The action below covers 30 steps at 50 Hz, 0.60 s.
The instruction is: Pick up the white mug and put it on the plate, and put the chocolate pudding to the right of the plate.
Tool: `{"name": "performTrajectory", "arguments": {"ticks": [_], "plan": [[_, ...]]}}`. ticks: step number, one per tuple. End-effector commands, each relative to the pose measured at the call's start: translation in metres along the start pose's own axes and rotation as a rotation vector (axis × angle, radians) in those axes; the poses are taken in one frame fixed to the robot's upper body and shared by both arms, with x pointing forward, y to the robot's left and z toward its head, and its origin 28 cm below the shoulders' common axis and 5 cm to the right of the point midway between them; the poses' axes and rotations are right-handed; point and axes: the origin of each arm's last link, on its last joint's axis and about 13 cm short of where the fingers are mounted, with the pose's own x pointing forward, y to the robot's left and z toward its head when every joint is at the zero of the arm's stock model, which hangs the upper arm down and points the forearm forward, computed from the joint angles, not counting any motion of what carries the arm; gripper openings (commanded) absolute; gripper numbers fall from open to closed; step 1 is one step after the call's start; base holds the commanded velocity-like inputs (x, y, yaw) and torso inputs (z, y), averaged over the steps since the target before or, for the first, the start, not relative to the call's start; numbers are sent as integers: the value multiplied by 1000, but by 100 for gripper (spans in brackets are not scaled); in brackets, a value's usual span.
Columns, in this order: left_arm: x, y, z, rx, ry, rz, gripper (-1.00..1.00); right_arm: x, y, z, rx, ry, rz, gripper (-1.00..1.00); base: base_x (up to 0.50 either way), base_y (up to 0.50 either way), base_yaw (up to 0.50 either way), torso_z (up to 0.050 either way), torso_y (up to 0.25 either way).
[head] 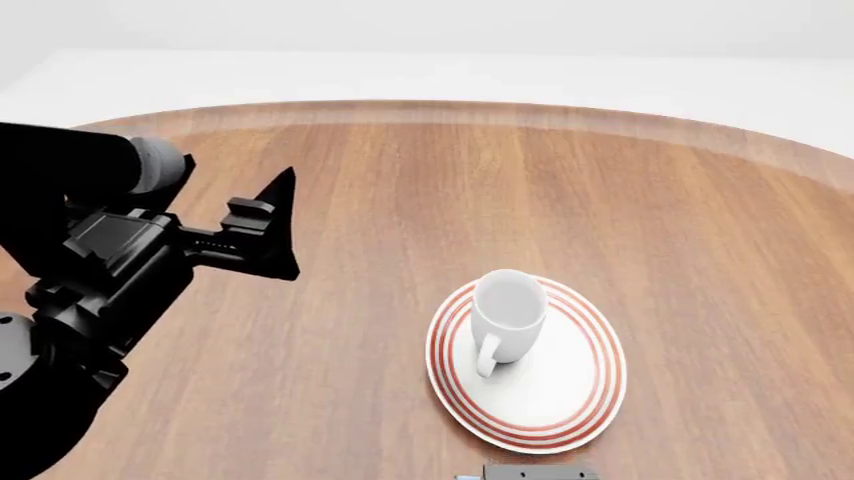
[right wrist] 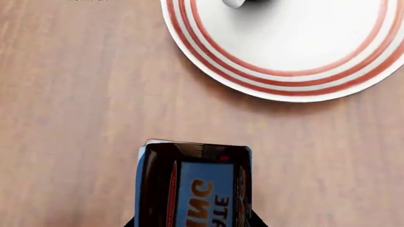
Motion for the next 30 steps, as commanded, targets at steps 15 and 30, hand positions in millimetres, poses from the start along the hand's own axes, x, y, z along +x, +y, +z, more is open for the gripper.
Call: {"name": "performTrajectory", "arguments": {"ticks": [15,30], "plan": [[1,-1,4,-8,-45,-26,100,0,1,6,-18,-97,20,-100,0,0,0,0,0],[0,-1,6,-13,-50,-27,100,-36,-4,27,4,-211,44,-100,0,0,0,0,0]]}}
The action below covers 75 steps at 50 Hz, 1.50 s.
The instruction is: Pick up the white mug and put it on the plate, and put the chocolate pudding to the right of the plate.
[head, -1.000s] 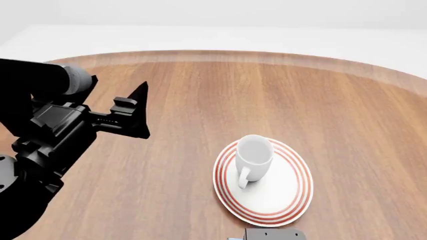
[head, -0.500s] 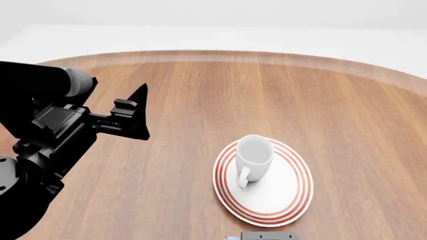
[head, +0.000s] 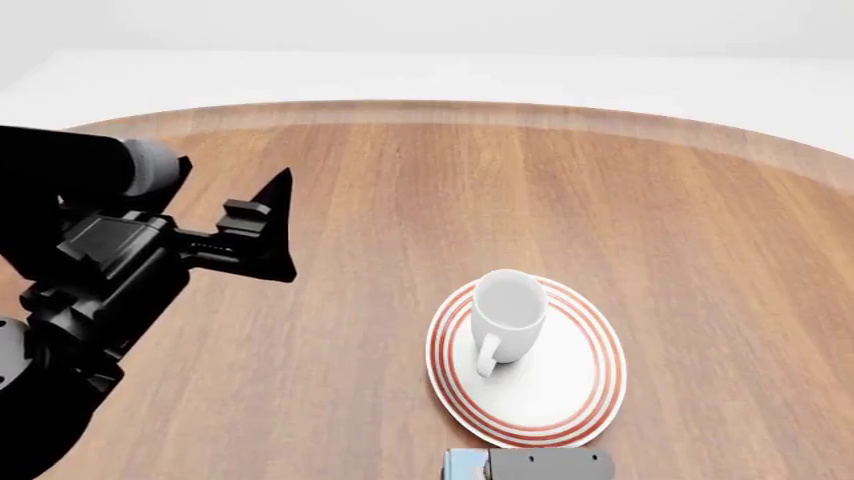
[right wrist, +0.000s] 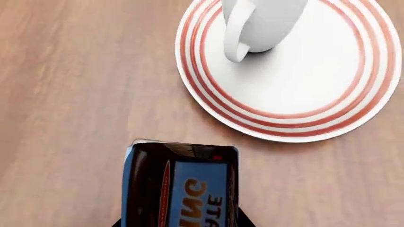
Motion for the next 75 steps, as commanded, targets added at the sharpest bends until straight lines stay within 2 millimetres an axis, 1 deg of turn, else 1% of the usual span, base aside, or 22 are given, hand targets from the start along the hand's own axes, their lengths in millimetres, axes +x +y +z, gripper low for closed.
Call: {"name": "performTrajectory", "arguments": {"ticks": [1,12,24,31,34,41,56,62,70,75], "plan": [[2,-2,6,-10,-50,-31,100,-20,-3,17,20,-103,18,-100,0,0,0,0,0],[0,-2,10,-10,-61,-31,100,-35,-10,28,38,-182,8,-100,0,0,0,0,0],[1,-3,11,-7,-62,-36,100,-50,-21,32,57,-271,23,-100,0,0,0,0,0],[1,-5,12,-5,-63,-39,100,-52,-29,37,66,-310,-6,-100,0,0,0,0,0],[0,-5,13,-4,-65,-41,100,-52,-35,45,76,-378,-39,-100,0,0,0,0,0],[0,-5,13,-5,-66,-39,100,-52,-44,52,93,-407,-81,-100,0,0,0,0,0],[0,-5,13,-5,-64,-38,100,-58,-73,80,154,-525,-218,-100,0,0,0,0,0],[-1,-4,13,-5,-65,-36,100,-58,-77,84,164,-545,-248,-100,0,0,0,0,0],[-2,-4,14,-5,-68,-33,100,-62,-89,97,161,-658,-338,-100,0,0,0,0,0],[-1,-4,13,-5,-67,-33,100,-63,-92,101,157,-686,-360,-100,0,0,0,0,0]]}}
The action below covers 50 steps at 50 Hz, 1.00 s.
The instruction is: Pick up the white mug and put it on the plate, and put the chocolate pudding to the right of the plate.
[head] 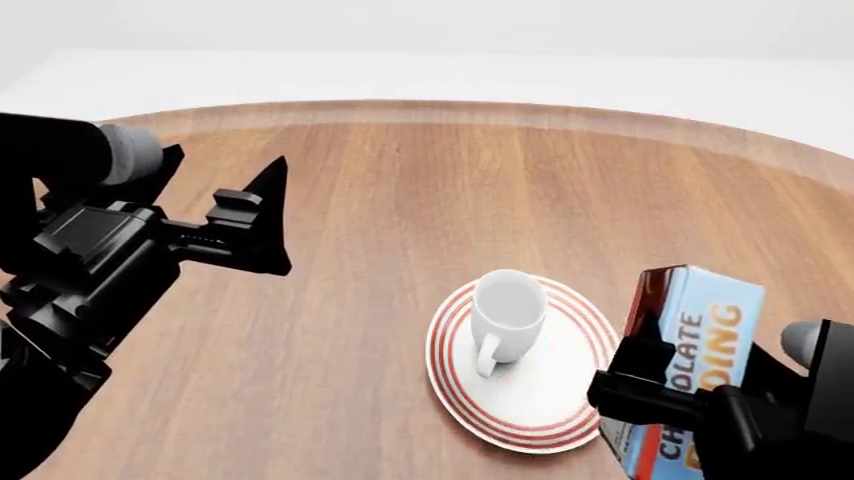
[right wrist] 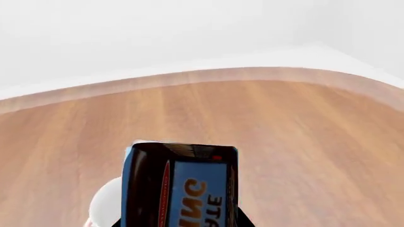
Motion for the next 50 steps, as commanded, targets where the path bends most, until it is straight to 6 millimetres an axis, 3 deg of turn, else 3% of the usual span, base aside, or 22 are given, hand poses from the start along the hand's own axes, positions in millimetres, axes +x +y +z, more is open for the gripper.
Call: {"name": "performTrajectory", "arguments": {"ticks": [1,9,22,31,37,44,50], "plan": [[3,-2,4,-7,-44,-29,100,7,-9,16,11,-136,-81,-100,0,0,0,0,0],[4,-2,3,-7,-41,-30,100,13,-9,29,-8,-211,-86,-100,0,0,0,0,2],[5,-2,2,-7,-37,-32,100,27,-8,72,-101,-503,-136,-100,0,0,0,0,0],[9,-3,1,-3,-30,-38,100,52,-19,93,-220,-684,-214,-100,0,0,0,0,0],[8,-4,0,0,-27,-43,100,67,-25,100,-171,-638,-153,-100,0,0,0,0,0],[10,-5,1,3,-25,-44,100,85,-29,124,-327,-672,-89,-100,0,0,0,0,0],[10,-7,4,8,-31,-54,100,100,-32,139,-359,-673,-92,-100,0,0,0,0,0]]}}
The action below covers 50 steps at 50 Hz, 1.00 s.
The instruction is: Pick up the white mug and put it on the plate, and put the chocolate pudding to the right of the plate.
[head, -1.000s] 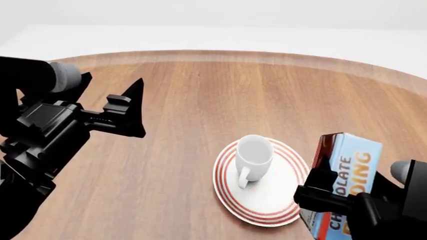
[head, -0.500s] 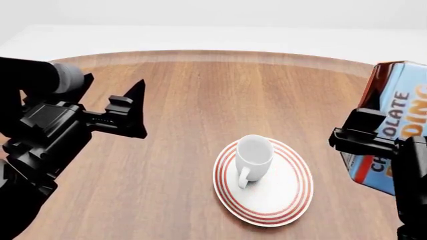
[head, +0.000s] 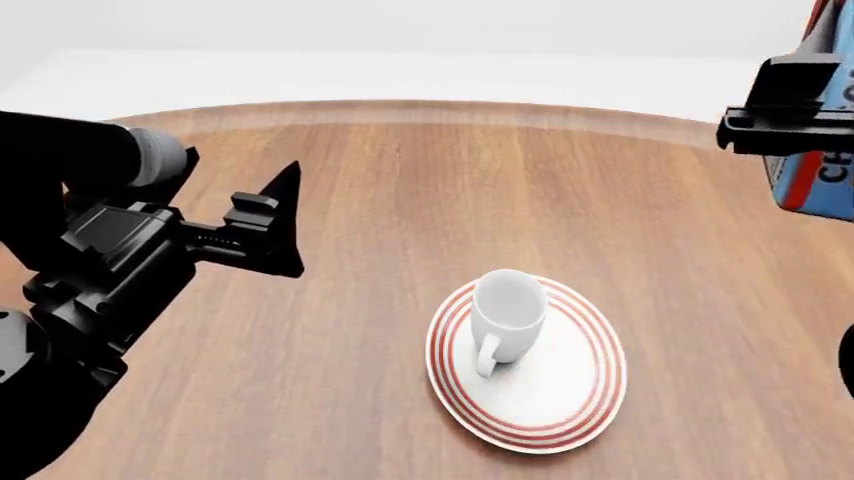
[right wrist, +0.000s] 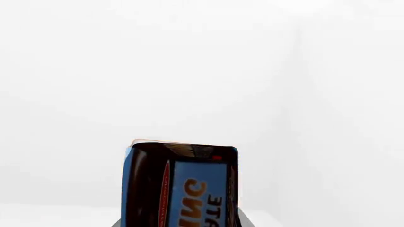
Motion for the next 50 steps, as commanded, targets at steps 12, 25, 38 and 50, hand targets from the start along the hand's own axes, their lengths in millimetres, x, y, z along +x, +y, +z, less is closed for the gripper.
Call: {"name": "performTrajectory", "arguments": {"ticks": [12,25,38,50], "plan": [[4,-4,5,-7,-48,-46,100,80,-22,3,-75,72,146,-100,0,0,0,0,0],[3,-1,6,-6,-46,-36,100,121,-36,13,-222,188,247,-100,0,0,0,0,0],[3,-2,6,-1,-43,-34,100,142,-43,1,-405,300,337,-100,0,0,0,0,0],[3,-1,6,1,-42,-33,100,152,-52,-2,-444,416,420,-100,0,0,0,0,0]]}}
